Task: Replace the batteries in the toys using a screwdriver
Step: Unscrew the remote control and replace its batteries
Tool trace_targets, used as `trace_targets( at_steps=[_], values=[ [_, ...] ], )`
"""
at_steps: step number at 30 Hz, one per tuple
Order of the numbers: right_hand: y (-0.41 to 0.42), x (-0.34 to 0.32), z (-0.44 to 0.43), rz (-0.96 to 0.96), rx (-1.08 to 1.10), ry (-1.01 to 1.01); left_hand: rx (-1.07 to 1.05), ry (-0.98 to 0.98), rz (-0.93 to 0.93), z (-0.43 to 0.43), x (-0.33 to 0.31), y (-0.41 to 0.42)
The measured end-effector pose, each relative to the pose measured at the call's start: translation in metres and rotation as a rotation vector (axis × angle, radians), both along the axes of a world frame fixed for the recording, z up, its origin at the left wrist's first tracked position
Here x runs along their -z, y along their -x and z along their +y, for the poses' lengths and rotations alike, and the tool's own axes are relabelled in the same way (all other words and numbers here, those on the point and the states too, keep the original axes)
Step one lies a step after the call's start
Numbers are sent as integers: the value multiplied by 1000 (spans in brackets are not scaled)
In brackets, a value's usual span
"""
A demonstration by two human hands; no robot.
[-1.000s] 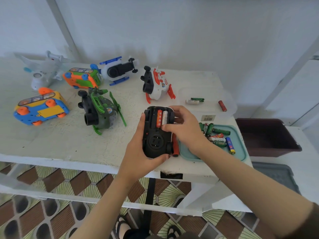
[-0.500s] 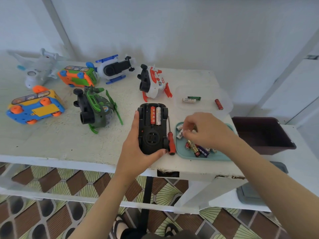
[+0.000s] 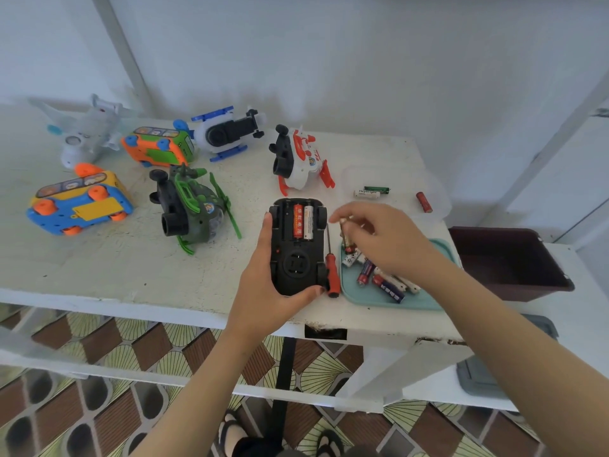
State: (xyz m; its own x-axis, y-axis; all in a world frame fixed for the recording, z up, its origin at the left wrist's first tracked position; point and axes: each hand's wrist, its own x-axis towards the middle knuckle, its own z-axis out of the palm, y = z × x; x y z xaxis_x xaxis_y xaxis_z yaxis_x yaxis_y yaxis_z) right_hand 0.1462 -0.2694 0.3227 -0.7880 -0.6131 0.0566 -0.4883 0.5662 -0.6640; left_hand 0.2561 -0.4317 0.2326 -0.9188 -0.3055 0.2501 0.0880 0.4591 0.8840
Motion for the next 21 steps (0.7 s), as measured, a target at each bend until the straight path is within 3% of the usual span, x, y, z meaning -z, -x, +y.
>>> trace_targets(
  at_steps=[6, 16, 21],
  values=[
    [-5, -13, -34, -162, -44, 129, -6, -14, 1, 1, 0, -1],
    [-17, -12, -73, 129, -80, -149, -39, -40, -37, -1, 1, 0],
    [-23, -14, -75, 206, -22, -169, -31, -55, -33, 0, 0, 0]
  ],
)
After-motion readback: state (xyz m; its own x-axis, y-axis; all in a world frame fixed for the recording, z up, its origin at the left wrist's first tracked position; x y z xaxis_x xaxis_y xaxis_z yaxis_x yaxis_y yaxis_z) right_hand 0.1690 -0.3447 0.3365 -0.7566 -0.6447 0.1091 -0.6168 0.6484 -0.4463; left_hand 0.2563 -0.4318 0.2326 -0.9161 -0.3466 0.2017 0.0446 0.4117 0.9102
